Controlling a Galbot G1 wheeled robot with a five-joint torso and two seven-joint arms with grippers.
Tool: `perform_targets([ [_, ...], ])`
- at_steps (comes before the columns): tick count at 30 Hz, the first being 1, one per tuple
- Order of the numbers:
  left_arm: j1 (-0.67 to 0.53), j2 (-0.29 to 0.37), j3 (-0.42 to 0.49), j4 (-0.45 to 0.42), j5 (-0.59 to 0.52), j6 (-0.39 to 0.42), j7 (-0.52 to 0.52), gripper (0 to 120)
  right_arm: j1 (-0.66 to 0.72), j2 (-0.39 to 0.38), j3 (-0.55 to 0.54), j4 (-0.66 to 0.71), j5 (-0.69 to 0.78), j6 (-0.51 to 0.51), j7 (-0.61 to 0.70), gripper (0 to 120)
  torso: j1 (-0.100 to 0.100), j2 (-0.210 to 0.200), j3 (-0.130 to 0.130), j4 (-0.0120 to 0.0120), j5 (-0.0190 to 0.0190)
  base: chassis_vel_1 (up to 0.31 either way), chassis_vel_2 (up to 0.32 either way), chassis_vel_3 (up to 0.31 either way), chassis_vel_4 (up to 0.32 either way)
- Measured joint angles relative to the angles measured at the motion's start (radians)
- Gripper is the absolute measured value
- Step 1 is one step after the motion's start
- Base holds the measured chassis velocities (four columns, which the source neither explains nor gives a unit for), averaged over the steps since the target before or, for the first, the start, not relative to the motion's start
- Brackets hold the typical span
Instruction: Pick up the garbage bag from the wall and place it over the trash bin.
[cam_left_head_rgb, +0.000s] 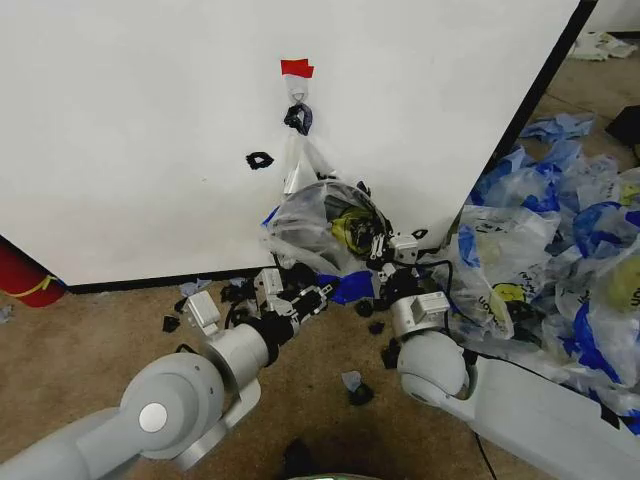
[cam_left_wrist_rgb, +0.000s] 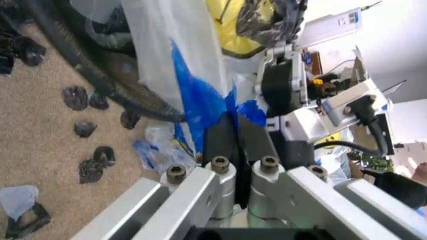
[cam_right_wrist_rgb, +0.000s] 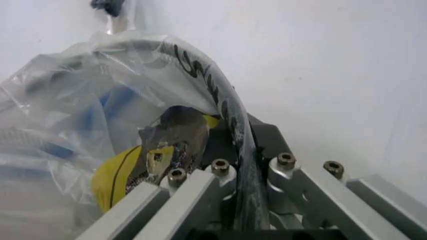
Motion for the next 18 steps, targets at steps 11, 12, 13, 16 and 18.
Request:
perform_targets([
  [11,0.036,0.016,0.011,-0.010,0.046,0.003,-0.001,0,-0.050,0.008,0.070,0.021,0.027,-0.001,0.021,0,0.000,0.000,0.000,0.0002,0.0002,0.000,0.000,0.000,0.000],
  [12,0.041,0.016,0.017,-0.008,0.058,0.004,-0.001,0,-0.059,0.010,0.080,0.025,0.032,0.000,0.026,0,0.000,0.000,0.000,0.0001,0.0003,0.000,0.000,0.000,0.000],
  [13,0.048,0.014,0.021,-0.006,0.068,0.004,-0.001,0,-0.065,0.011,0.087,0.030,0.040,-0.001,0.033,0,0.000,0.000,0.000,0.0000,0.0002,0.000,0.000,0.000,0.000],
  [16,0.073,0.007,0.028,0.000,0.096,0.004,0.000,0,-0.079,0.017,0.098,0.039,0.059,-0.003,0.045,0,0.000,0.000,0.000,0.0000,0.0001,0.000,0.000,0.000,0.000],
  [18,0.083,0.004,0.035,0.007,0.114,0.004,0.001,0,-0.084,0.019,0.101,0.043,0.067,-0.004,0.049,0,0.000,0.000,0.000,-0.0001,0.0001,0.000,0.000,0.000,0.000],
])
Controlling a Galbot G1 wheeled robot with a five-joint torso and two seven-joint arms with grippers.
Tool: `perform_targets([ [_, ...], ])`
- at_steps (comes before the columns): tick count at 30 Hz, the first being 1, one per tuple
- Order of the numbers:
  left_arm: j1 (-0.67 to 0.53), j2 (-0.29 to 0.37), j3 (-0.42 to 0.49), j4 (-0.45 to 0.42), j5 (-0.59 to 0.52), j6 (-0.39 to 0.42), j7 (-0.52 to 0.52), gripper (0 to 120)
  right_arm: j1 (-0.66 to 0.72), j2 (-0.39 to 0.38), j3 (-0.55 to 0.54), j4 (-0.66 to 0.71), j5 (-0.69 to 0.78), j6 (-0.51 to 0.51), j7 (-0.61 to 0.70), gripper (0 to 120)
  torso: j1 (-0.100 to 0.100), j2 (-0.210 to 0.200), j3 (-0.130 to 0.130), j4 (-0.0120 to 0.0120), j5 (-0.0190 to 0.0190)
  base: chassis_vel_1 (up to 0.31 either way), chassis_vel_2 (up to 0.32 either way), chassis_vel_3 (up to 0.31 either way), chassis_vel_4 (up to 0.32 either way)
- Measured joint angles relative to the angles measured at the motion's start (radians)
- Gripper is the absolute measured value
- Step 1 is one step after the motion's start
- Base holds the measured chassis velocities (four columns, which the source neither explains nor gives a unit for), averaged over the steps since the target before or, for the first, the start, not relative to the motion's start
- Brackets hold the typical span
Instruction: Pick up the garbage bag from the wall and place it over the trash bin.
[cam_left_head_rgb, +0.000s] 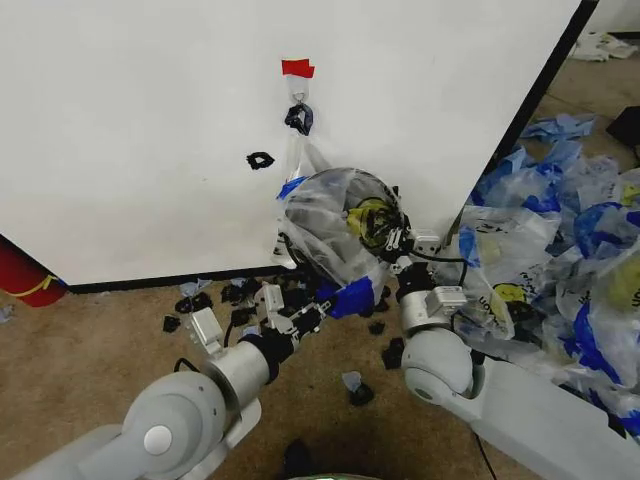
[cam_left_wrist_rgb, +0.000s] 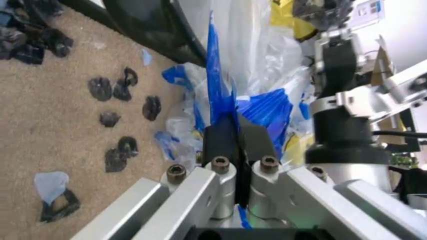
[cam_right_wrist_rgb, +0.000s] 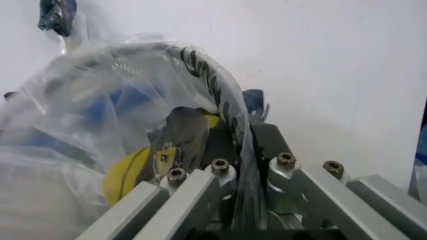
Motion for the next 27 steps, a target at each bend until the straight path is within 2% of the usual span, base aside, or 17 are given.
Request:
perform_targets([
  [13,0.027,-0.044,0.060,0.063,0.077,-0.003,0.009,0,0.005,0.012,0.001,0.020,0.044,-0.008,0.014,0,0.000,0.000,0.000,0.0001,-0.0001,0.000,0.000,0.000,0.000],
  [27,0.010,-0.076,0.092,0.137,0.100,-0.006,0.010,0,-0.027,0.027,0.003,0.054,0.074,-0.008,0.020,0,0.000,0.000,0.000,0.0000,0.0000,0.000,0.000,0.000,0.000],
])
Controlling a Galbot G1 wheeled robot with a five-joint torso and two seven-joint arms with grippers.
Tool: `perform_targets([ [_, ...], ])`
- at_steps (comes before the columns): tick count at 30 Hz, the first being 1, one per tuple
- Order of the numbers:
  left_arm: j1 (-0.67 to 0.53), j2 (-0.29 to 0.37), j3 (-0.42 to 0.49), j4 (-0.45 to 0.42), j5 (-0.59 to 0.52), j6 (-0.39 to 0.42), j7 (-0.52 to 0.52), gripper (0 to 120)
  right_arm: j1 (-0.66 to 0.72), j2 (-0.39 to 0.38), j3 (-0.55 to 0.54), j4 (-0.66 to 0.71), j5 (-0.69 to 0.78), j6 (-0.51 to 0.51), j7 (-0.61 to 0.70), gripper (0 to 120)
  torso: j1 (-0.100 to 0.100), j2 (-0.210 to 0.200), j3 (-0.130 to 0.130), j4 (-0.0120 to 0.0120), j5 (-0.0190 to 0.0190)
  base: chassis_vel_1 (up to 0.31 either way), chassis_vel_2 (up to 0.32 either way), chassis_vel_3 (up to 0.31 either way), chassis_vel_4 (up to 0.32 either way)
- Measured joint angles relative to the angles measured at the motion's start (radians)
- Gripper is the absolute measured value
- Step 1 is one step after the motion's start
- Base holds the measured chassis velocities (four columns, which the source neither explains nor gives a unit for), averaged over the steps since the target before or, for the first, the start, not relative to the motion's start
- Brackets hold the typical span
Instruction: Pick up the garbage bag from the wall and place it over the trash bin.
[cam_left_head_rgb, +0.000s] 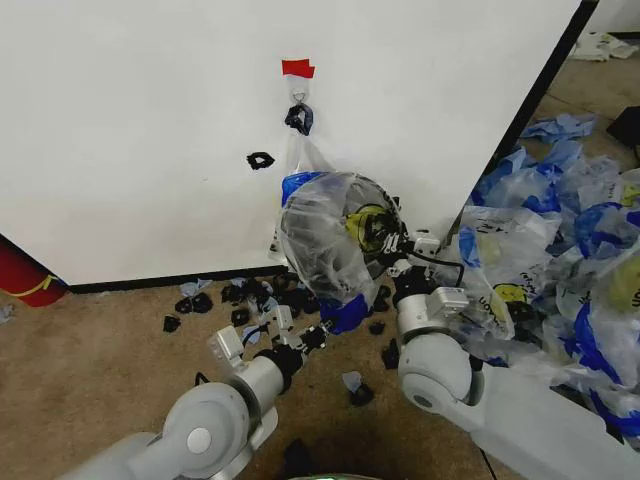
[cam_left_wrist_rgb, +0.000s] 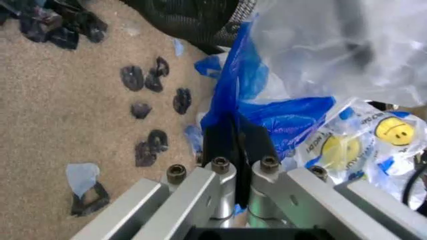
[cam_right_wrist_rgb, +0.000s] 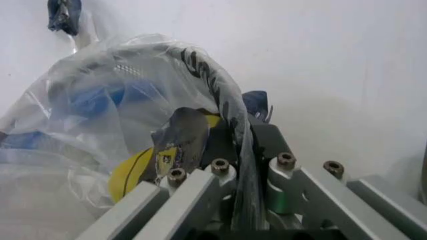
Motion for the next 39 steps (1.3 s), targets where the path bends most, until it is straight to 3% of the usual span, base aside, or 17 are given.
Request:
perform_targets([
  [39,0.011,-0.032,0.057,0.153,0.111,-0.008,-0.003,0,-0.050,0.016,-0.042,0.076,0.098,0.007,0.005,0,0.000,0.000,0.000,0.0000,0.0000,0.000,0.000,0.000,0.000],
])
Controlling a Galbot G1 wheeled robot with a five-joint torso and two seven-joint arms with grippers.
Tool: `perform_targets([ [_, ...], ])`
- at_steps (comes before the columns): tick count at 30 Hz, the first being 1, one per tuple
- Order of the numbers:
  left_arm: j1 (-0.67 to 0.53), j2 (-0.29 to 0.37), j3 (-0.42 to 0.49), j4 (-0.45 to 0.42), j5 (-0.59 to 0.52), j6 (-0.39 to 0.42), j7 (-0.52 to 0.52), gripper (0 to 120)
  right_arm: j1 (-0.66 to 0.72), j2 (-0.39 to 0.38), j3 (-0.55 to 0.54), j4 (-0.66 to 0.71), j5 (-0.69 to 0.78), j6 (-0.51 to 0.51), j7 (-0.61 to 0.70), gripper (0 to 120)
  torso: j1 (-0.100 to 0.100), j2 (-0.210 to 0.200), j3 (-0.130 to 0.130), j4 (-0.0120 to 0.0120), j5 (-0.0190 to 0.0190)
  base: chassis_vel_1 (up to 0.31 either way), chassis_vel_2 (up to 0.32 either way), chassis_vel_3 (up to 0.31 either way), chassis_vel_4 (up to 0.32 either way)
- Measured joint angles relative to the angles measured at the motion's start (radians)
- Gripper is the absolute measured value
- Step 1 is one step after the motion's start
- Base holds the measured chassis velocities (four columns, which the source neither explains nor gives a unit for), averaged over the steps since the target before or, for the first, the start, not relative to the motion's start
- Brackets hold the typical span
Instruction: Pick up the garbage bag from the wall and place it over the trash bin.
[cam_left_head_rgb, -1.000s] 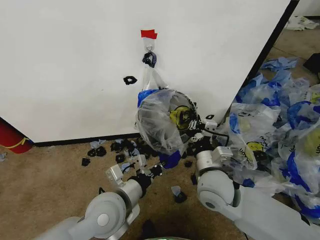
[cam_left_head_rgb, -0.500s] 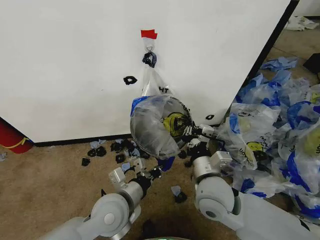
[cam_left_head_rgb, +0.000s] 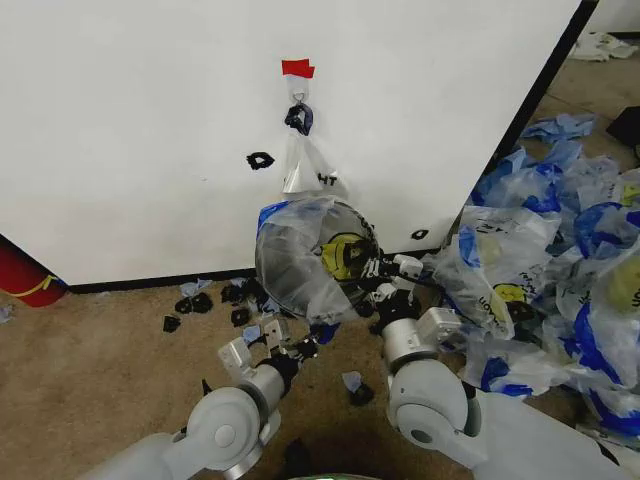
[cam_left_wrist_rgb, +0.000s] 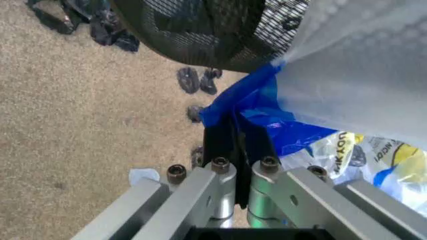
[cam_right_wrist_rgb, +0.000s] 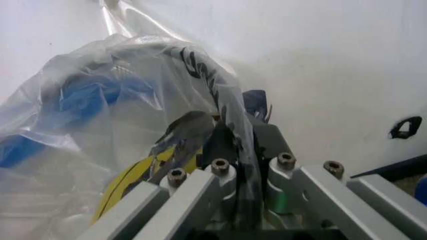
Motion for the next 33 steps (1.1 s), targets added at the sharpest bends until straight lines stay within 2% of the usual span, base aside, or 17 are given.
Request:
perform_targets([
  [20,0.013,-0.011,0.008,0.076,0.050,0.004,-0.010,0,-0.016,-0.005,0.014,0.011,0.002,0.000,0.000,0,0.000,0.000,0.000,0.0000,0.0000,0.000,0.000,0.000,0.000],
  [30,0.010,-0.011,0.007,0.074,0.057,0.004,-0.025,0,-0.019,-0.010,0.019,0.006,-0.004,0.001,-0.002,0,0.000,0.000,0.000,0.0000,0.0000,0.000,0.000,0.000,0.000],
  [33,0.015,0.003,0.004,0.048,0.058,0.005,-0.034,13,-0.009,-0.012,0.021,-0.007,-0.008,0.004,-0.004,0,0.000,0.000,0.000,0.0000,-0.0001,0.000,0.000,0.000,0.000],
])
